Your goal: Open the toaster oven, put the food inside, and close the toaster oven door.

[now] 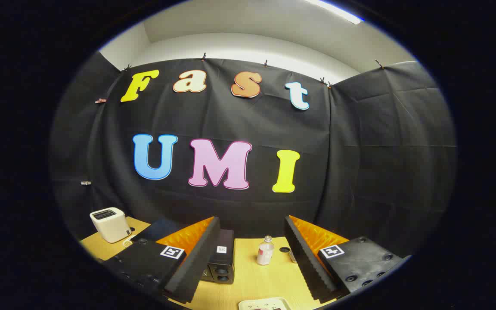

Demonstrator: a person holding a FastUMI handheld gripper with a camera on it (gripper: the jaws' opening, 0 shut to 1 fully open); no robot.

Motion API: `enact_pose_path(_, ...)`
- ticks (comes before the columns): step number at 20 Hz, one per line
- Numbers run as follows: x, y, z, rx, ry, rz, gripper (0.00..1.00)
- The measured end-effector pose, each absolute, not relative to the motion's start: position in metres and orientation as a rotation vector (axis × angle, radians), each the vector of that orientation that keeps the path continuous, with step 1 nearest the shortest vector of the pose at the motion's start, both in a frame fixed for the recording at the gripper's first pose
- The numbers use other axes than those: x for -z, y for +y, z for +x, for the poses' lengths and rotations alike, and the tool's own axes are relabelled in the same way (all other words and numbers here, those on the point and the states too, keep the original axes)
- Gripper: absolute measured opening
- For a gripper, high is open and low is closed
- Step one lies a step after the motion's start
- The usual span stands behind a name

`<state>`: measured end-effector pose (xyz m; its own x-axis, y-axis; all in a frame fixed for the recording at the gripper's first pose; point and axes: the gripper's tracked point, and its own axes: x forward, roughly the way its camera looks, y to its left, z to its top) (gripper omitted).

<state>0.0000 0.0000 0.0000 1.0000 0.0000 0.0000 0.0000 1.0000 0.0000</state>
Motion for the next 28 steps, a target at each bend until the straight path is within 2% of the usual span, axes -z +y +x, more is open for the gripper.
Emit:
enact_pose_path(21,0.002,0.013,-0.001,0.006,-0.013,0.010,0.98)
enact_pose_path(28,0.003,0.098,0.007,-0.061,-0.065,0.030,0.98)
